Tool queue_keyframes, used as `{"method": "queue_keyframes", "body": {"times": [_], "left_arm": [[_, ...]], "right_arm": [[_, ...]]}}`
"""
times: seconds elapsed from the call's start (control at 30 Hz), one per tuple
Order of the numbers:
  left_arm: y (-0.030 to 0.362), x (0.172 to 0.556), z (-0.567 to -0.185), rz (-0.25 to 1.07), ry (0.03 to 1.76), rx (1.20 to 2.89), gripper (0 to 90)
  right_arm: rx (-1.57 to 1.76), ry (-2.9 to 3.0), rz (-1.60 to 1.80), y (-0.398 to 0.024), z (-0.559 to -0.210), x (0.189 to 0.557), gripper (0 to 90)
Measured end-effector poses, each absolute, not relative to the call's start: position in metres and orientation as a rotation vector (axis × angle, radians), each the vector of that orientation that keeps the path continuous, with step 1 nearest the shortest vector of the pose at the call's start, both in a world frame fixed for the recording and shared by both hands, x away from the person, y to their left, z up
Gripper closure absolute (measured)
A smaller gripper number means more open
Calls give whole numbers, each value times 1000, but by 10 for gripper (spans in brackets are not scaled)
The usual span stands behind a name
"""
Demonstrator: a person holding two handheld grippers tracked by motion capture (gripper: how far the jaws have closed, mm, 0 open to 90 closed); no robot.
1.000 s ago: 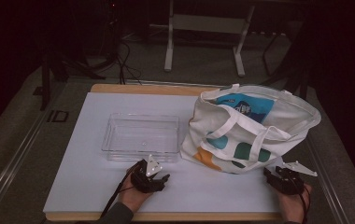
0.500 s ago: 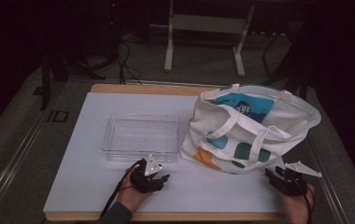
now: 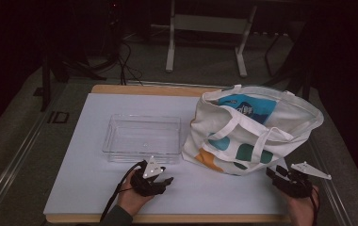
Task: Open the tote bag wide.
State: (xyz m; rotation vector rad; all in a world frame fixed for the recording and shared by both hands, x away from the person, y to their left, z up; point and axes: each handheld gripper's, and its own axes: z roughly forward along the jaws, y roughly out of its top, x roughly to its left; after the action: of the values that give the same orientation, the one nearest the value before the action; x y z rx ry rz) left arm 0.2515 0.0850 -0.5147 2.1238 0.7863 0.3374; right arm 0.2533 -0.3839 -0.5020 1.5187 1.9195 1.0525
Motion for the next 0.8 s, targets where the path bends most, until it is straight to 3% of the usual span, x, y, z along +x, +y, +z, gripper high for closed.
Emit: {"method": "queue_keyframes", "body": {"times": [0.8], "left_arm": [[78,258,-469,309,674,2059,503]], "right_arm": [[1456,1966,1204,-385,-472,253,475]]}}
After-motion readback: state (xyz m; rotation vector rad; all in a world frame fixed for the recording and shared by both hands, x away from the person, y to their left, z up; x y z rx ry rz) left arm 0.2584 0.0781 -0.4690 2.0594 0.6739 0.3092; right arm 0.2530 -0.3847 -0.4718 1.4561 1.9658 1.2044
